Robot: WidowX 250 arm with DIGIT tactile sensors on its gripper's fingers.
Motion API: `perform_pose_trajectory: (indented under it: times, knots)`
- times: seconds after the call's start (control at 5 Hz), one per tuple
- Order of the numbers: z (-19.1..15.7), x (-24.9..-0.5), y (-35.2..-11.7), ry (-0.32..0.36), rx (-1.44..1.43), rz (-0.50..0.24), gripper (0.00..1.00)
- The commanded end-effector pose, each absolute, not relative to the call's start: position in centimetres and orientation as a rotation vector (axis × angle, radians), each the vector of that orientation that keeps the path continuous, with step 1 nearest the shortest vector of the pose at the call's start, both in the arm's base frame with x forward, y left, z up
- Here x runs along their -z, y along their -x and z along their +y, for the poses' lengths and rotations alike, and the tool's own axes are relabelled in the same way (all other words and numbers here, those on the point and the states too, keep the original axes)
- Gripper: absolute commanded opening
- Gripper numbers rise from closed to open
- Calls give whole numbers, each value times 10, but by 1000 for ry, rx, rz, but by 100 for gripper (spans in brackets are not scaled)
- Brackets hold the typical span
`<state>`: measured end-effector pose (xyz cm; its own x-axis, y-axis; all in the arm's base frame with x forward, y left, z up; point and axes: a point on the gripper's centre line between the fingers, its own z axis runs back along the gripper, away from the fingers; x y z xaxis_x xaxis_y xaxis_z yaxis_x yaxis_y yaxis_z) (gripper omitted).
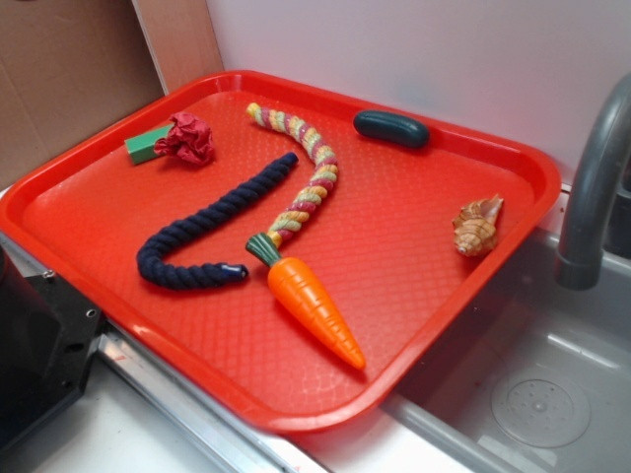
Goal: Grab the red paper.
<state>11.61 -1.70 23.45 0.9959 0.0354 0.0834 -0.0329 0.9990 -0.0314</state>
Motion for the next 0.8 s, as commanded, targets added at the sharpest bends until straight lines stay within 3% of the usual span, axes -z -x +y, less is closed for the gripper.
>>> perform_pose_trajectory:
  times: [0.0, 0.4, 0.6]
  knots:
    - [-17, -234, -116, 30, -34, -84, 100]
    - [3, -185, -187, 10, -258, -146, 100]
    - [11, -165, -203, -2, -367, -179, 100]
